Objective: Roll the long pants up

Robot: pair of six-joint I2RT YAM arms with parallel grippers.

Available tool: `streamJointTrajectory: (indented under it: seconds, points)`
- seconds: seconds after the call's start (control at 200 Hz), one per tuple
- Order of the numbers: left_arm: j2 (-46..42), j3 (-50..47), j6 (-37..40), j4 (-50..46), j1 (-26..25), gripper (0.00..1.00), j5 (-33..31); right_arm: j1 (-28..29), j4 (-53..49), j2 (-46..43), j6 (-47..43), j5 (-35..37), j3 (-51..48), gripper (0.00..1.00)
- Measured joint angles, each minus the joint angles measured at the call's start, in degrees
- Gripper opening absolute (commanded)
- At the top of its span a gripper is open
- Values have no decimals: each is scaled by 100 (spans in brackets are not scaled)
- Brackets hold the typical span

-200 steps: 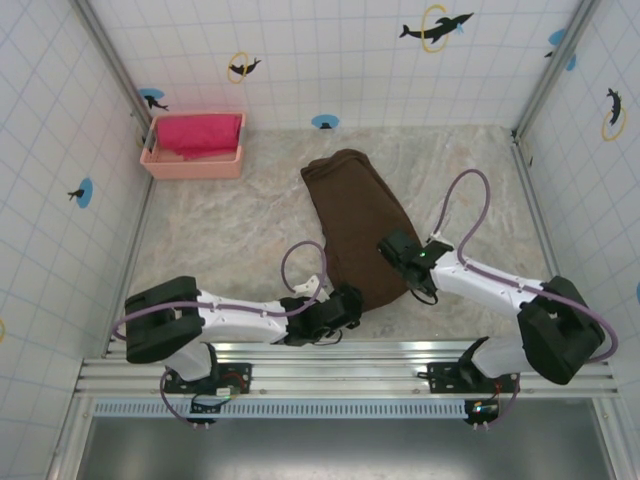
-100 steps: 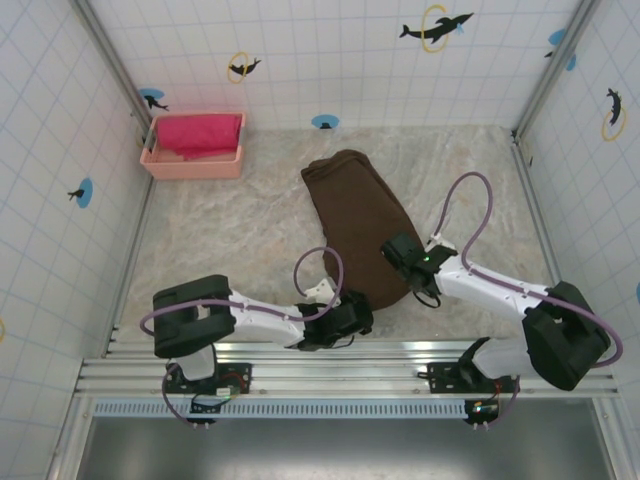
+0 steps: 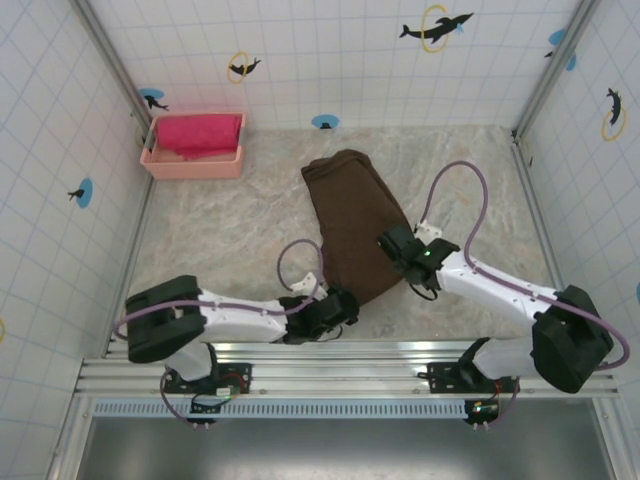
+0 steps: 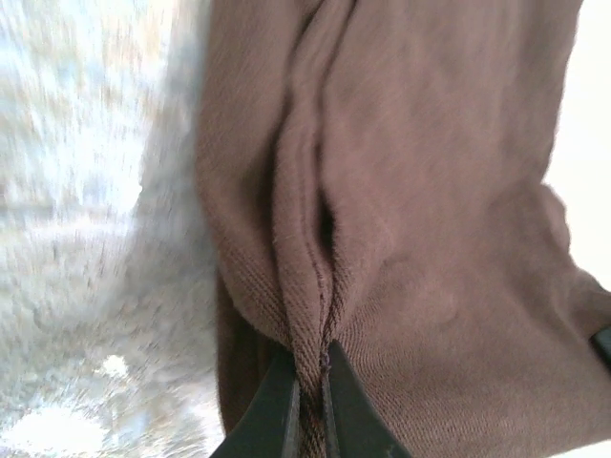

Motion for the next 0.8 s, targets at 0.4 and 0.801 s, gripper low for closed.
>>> streamJointTrajectory:
  seconds: [0.4, 0.801]
  points:
    - [-1102, 2435, 1078, -2127, 1829, 0, 614, 138, -378, -275, -1755, 603, 2594, 0]
    - [-597, 4811, 2496, -2710, 2544, 0, 1373, 789, -533, 4, -3316, 1602, 4826, 0]
